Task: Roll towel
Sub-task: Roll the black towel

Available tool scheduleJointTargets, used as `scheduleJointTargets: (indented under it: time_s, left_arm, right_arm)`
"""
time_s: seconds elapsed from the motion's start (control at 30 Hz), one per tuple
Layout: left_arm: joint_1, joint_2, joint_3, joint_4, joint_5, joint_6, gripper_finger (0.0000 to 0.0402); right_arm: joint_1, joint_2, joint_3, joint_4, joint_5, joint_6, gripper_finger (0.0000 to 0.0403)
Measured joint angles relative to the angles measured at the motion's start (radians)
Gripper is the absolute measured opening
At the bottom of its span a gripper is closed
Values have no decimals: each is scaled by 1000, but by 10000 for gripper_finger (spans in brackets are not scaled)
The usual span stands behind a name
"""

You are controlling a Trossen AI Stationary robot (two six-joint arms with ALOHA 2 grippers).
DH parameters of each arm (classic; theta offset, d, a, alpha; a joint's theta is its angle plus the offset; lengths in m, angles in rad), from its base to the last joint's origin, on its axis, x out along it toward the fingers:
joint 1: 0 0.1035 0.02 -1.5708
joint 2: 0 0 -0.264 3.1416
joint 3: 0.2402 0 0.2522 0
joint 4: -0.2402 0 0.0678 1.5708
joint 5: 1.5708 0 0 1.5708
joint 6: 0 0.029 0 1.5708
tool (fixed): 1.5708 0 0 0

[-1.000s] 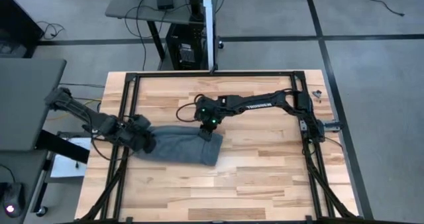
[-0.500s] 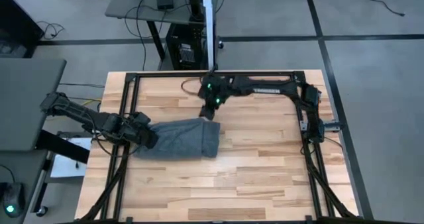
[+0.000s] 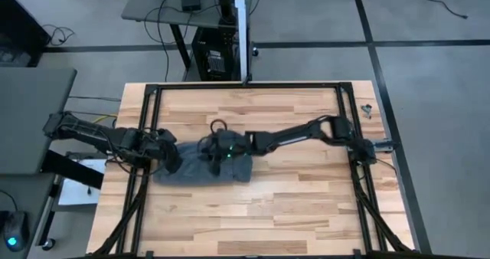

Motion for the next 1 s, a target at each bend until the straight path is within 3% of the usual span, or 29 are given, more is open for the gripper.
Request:
scheduleJointTargets:
  time_s: [0.2, 0.43, 0.77, 0.87, 1.0]
  left_arm:
    - [2, 1, 70, -77, 25, 138, 118]
    - [5, 3, 182, -226, -102, 180, 99]
    - [26, 10, 355, -248, -76, 167, 86]
    - [26, 9, 373, -209, 27, 166, 86]
    - [25, 35, 263, -131, 150, 155, 86]
  right_arm:
    - [-1, 98, 1, -57, -3, 130, 11]
    - [2, 97, 3, -70, -9, 125, 2]
    - [-6, 94, 2, -77, -67, 115, 0]
    - [-19, 94, 2, -76, -120, 115, 0]
    - [-41, 94, 2, -73, -191, 114, 0]
